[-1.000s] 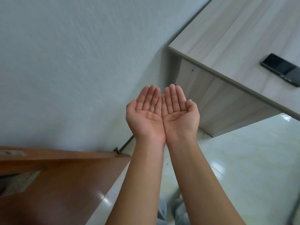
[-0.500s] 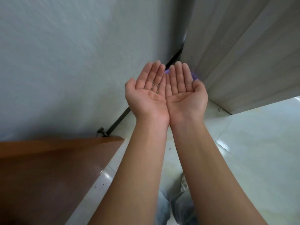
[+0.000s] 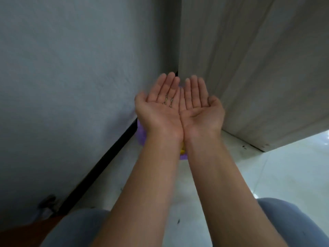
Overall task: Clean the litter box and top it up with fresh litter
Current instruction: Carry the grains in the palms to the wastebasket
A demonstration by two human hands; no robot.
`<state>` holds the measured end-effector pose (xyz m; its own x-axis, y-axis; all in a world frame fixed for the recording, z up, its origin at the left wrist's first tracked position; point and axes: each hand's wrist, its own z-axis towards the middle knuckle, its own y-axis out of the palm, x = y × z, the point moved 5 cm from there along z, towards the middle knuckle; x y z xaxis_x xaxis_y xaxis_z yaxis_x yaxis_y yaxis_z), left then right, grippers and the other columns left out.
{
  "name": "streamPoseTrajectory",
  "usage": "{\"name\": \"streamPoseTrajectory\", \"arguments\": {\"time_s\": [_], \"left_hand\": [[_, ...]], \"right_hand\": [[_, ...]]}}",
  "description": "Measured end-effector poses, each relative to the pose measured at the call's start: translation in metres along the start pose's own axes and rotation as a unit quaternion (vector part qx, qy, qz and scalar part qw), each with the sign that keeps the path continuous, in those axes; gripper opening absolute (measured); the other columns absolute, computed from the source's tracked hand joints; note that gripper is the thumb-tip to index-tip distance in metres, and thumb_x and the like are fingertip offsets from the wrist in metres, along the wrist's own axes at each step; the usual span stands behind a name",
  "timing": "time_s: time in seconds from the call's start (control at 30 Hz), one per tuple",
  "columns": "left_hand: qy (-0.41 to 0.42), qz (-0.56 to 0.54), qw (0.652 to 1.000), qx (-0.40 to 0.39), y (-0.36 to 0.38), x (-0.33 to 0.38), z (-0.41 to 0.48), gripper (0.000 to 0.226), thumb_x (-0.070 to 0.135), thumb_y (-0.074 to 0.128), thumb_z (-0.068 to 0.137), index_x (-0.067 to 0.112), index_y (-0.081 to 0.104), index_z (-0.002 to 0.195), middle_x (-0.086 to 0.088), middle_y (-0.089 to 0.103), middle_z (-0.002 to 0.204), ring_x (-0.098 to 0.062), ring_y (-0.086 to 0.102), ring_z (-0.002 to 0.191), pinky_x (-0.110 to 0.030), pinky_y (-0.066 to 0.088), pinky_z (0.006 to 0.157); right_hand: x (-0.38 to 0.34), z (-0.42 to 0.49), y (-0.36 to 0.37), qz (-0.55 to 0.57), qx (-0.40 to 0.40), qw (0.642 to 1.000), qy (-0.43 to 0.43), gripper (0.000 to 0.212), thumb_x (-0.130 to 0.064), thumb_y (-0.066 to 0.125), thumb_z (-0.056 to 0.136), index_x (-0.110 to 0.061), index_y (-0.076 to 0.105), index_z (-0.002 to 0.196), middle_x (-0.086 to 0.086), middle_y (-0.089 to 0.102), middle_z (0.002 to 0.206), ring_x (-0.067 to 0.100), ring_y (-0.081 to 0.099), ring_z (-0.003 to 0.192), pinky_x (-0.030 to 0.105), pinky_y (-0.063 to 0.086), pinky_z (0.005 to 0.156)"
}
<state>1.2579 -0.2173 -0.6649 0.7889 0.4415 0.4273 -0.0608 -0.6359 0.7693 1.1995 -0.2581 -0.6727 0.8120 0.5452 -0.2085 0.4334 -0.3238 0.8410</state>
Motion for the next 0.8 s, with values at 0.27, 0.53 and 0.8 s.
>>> {"name": "streamPoseTrajectory", "arguments": {"time_s": [0.27, 0.53, 0.8], "left_hand": [[-0.012, -0.028, 0.999, -0.028, -0.006, -0.014, 0.03, 0.052, 0.032, 0.027, 0.103, 0.0, 0.066, 0.113, -0.015, 0.075, 0.104, -0.026, 0.07, 0.103, -0.038, 0.049, 0.104], [-0.027, 0.01, 0.999, -0.014, -0.034, -0.028, 0.049, 0.048, 0.029, 0.03, 0.101, 0.002, 0.068, 0.112, -0.012, 0.076, 0.107, -0.024, 0.07, 0.106, -0.031, 0.053, 0.093], [-0.05, 0.075, 0.995, 0.035, -0.074, -0.039, 0.064, 0.053, 0.034, 0.028, 0.104, 0.0, 0.064, 0.122, -0.018, 0.067, 0.124, -0.022, 0.065, 0.11, -0.032, 0.046, 0.101]], "right_hand": [[-0.002, 0.029, -0.01, -0.011, -0.028, 0.999, -0.026, 0.046, -0.023, 0.026, 0.104, -0.001, 0.067, 0.107, 0.015, 0.074, 0.101, 0.026, 0.068, 0.104, 0.04, 0.048, 0.104], [0.007, 0.042, -0.039, -0.038, 0.009, 0.999, -0.038, 0.044, -0.022, 0.028, 0.104, 0.0, 0.067, 0.108, 0.016, 0.074, 0.108, 0.028, 0.067, 0.109, 0.038, 0.049, 0.102], [0.027, 0.057, -0.077, -0.119, 0.065, 0.99, -0.033, 0.046, -0.027, 0.027, 0.105, -0.003, 0.065, 0.111, 0.014, 0.07, 0.118, 0.024, 0.064, 0.115, 0.033, 0.045, 0.105]]}}
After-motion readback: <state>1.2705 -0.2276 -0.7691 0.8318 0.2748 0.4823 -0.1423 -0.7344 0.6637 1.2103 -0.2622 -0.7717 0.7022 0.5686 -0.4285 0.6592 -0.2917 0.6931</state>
